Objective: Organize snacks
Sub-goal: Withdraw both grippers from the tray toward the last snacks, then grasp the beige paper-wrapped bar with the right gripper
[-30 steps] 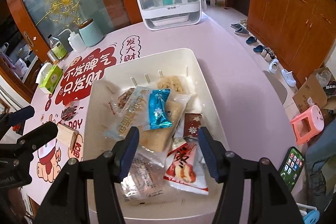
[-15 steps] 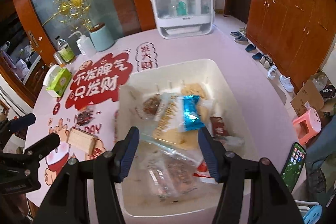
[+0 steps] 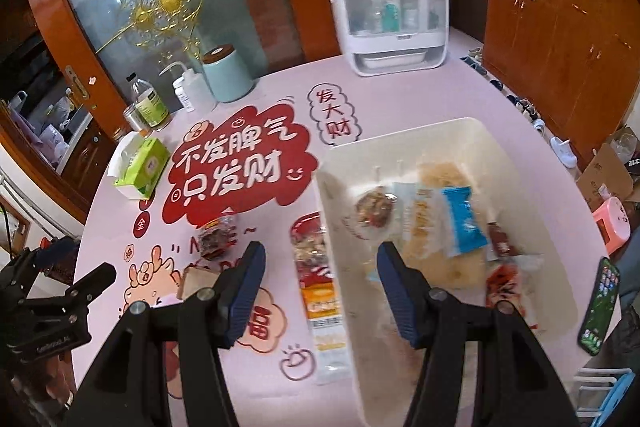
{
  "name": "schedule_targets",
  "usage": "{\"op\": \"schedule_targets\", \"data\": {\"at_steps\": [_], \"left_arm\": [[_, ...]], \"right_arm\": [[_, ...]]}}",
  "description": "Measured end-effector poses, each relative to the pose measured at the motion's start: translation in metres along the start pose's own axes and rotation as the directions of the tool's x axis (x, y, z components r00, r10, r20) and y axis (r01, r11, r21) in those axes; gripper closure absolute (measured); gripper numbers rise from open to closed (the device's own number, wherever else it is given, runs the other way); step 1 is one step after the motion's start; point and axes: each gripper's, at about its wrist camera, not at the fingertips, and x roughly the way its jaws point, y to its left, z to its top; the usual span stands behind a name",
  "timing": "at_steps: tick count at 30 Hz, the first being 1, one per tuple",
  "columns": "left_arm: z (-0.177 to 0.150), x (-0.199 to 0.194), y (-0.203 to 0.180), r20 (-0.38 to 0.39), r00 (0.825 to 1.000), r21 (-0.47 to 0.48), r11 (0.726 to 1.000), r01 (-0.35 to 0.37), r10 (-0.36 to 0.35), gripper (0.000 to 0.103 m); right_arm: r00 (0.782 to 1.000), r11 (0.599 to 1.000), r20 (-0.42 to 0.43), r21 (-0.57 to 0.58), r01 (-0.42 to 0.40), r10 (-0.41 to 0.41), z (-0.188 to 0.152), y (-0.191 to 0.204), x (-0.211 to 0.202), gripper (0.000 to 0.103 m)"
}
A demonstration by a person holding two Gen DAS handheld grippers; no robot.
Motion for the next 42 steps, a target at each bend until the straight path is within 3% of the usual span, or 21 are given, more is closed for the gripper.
{"op": "schedule_targets", "data": {"at_steps": [7,15,23,34,38,42], "left_arm": [[0.006,0.036,0.03,-0.011,1.0,0.084,0.996,0.024,-0.024,0.013],[0.015,0.094,0.043,-0.101,0.985,0.225,0.962,0.156,-0.137,0.013],[0.001,0.128,0.056,-0.166,0.973,0.304,0.93,0.207,-0.162,0.013],[-0.008,0.139,0.079,-0.18,0.969,0.273,0.938,0.212,-0.167,0.013],[-0.008,0.143,0.082,-0.186,0.967,0.267,0.939,0.218,-0.172,0.013],[-0.01,0.147,0.083,-0.19,0.967,0.263,0.94,0.219,-0.172,0.013]], "right_arm": [[0.999,0.999,-0.044,-0.037,0.004,-0.005,-0.009,0.04,0.032,0.044],[0.991,0.986,-0.124,-0.15,-0.075,0.057,-0.032,0.078,0.089,0.044],[0.97,0.905,-0.223,-0.386,-0.179,0.097,-0.058,0.125,0.145,0.044],[0.935,0.819,-0.342,-0.508,-0.267,0.093,-0.072,0.154,0.181,0.044],[0.945,0.765,-0.322,-0.592,-0.254,0.064,-0.08,0.163,0.182,0.032],[0.937,0.767,-0.344,-0.585,-0.264,0.06,-0.082,0.165,0.191,0.026]]}}
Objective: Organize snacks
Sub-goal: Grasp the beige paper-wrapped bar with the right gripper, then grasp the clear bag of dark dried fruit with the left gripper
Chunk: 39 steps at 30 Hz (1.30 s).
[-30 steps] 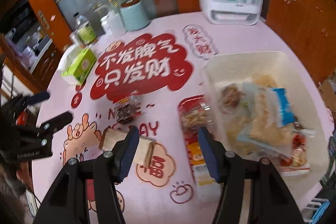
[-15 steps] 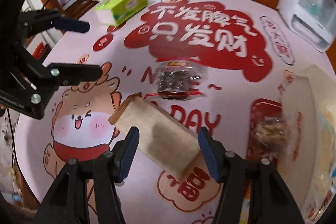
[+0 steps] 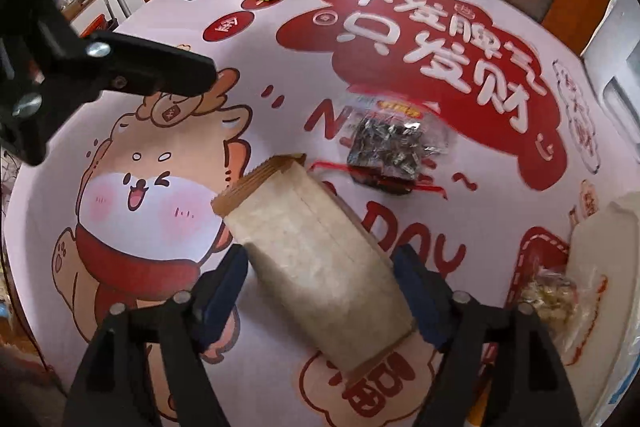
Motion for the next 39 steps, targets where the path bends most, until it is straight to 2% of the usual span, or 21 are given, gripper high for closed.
{"op": "schedule_targets", "data": {"at_steps": [9,16,21,28,32,36,38,39], "left_arm": [[0.004,0.006,-0.005,-0.001,1.0,-0.001,1.0,0.013,-0.013,0.013],[0.025,0.021,-0.019,0.004,0.999,-0.011,0.999,0.049,-0.049,0.013],[0.046,0.038,-0.04,0.005,0.996,-0.007,0.996,0.086,-0.086,0.013],[0.07,0.066,-0.075,-0.035,0.986,0.11,0.98,0.166,-0.163,0.013],[0.078,0.089,-0.089,-0.086,0.987,0.157,0.976,0.15,-0.137,0.014],[0.084,0.104,-0.091,-0.103,0.985,0.135,0.98,0.148,-0.135,0.019],[0.086,0.109,-0.091,-0.109,0.986,0.121,0.983,0.138,-0.125,0.031],[0.087,0.111,-0.092,-0.109,0.987,0.118,0.984,0.133,-0.121,0.031]], "right_arm": [[0.999,0.997,-0.01,0.066,0.049,-0.049,-0.018,-0.012,-0.005,0.038],[0.995,0.967,-0.019,0.236,0.097,-0.095,-0.043,-0.048,-0.015,0.04],[0.99,0.906,-0.031,0.401,0.138,-0.137,-0.058,-0.067,-0.022,0.04],[0.99,0.799,-0.041,0.587,0.133,-0.135,-0.079,-0.077,-0.031,0.04],[0.992,0.745,-0.035,0.657,0.116,-0.124,-0.086,-0.077,-0.035,0.04],[0.991,0.721,-0.032,0.682,0.119,-0.133,-0.089,-0.075,-0.035,0.04],[0.99,0.719,-0.032,0.685,0.123,-0.138,-0.087,-0.075,-0.033,0.04],[0.99,0.719,-0.031,0.684,0.123,-0.139,-0.087,-0.076,-0.033,0.04]]}}
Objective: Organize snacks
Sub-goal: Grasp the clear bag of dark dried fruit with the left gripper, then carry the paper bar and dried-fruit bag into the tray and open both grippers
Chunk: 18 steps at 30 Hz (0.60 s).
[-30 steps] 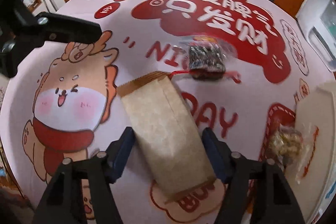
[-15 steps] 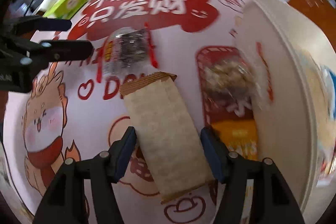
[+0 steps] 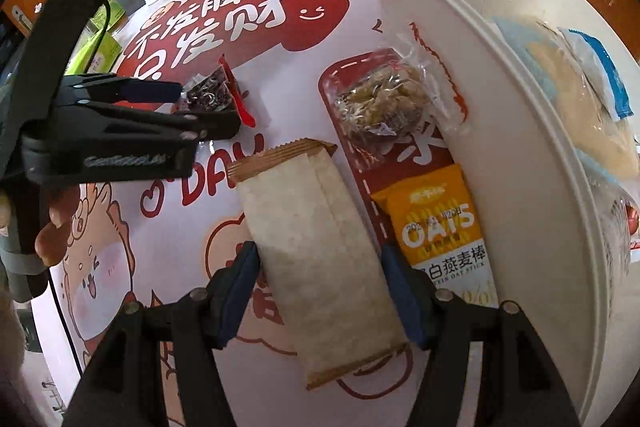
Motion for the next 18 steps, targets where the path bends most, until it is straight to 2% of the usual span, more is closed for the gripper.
{"op": "schedule_targets", "data": {"at_steps": [5,10,18], "left_arm": [[-0.004,-0.004,-0.008,0.026,0.999,0.014,0.999,-0.037,0.037,0.051],[-0.017,-0.011,-0.014,0.032,0.993,-0.005,0.993,-0.116,0.116,0.054],[-0.048,-0.046,-0.008,0.051,0.989,-0.119,0.984,-0.131,0.138,0.054]], "right_arm": [[1.0,1.0,0.009,-0.016,0.0,0.0,0.0,0.001,0.0,0.04],[1.0,1.0,0.009,-0.02,-0.008,0.009,0.0,0.0,0.0,0.04],[1.0,0.999,0.027,-0.044,-0.009,0.01,-0.005,0.003,-0.008,0.04]]}}
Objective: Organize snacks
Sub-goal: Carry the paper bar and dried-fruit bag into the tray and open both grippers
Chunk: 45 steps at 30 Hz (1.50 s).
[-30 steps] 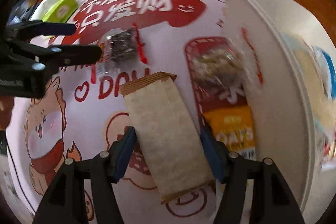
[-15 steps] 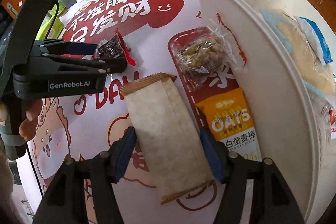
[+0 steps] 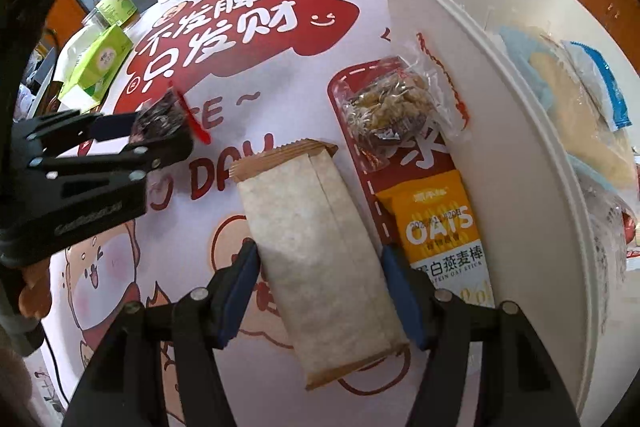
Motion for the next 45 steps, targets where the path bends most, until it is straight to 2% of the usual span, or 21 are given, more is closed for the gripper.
{"op": "schedule_targets", "data": {"at_steps": [10,17,24,33,39,45], "left_arm": [[-0.03,-0.058,-0.009,0.037,0.999,-0.115,0.993,-0.021,0.025,0.054],[-0.038,-0.105,-0.031,0.086,0.993,-0.153,0.986,-0.066,0.08,0.054],[-0.034,-0.151,-0.064,0.15,0.988,-0.178,0.984,-0.013,0.04,0.054],[0.014,-0.168,-0.134,0.195,0.981,-0.123,0.992,0.021,0.004,0.054],[0.059,-0.151,-0.184,0.185,0.982,-0.119,0.992,0.051,-0.028,0.054],[0.097,-0.123,-0.215,0.165,0.986,-0.151,0.988,0.039,-0.014,0.053]], "right_arm": [[0.997,1.0,0.072,-0.016,-0.018,0.019,-0.01,0.002,-0.037,0.04],[0.987,0.998,0.148,0.015,-0.066,0.063,-0.015,-0.01,-0.089,0.04],[0.968,0.994,0.235,0.041,-0.103,0.091,-0.016,-0.037,-0.14,0.04],[0.956,0.99,0.288,0.108,-0.089,0.054,-0.008,-0.111,-0.173,0.04],[0.96,0.983,0.28,0.168,-0.076,0.026,0.006,-0.176,-0.173,0.04],[0.969,0.977,0.246,0.204,-0.068,0.016,0.025,-0.228,-0.156,0.04]]}}
